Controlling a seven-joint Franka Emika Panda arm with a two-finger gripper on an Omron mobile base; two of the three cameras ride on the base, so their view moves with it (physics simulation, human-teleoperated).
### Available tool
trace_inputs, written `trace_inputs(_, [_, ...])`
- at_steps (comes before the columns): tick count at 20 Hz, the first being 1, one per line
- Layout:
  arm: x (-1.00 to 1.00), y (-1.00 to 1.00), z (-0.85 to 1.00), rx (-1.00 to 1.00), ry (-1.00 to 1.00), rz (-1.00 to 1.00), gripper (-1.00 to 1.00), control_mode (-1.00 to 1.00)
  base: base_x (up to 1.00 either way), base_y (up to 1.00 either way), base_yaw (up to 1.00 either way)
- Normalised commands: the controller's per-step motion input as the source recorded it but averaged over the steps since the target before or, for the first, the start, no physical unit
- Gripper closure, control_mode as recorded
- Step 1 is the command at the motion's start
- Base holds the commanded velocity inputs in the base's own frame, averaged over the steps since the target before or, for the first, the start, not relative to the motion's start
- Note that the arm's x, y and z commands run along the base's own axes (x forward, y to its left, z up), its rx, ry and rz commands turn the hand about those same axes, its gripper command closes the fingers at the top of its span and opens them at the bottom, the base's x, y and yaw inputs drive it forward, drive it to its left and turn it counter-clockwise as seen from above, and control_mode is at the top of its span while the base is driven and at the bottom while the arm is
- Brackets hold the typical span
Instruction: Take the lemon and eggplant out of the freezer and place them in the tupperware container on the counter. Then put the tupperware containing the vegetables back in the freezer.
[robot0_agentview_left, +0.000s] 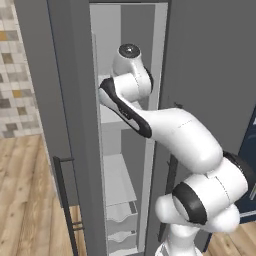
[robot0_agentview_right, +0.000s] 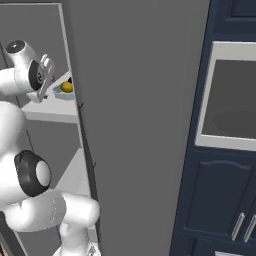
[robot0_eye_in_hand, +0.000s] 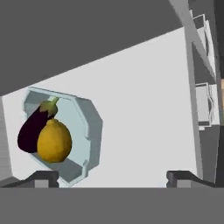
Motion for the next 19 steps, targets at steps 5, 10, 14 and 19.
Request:
trace_inputs(5, [-1.0,-0.47,0.48,0.08,-0.07,0.0,-1.0,-1.0,0.0,0.0,0.0])
trace_inputs(10, [-1.0,-0.54,0.34,0.12,0.0,0.0,-1.0,-1.0,0.0,0.0,0.0])
trace_inputs(14, [-1.0,-0.51,0.2,0.08,0.0,0.0,-1.0,-1.0,0.0,0.0,0.0])
trace_inputs(19, [-1.0,-0.55,0.03,0.01,0.01,-0.03,-1.0,-1.0,0.0,0.0,0.0])
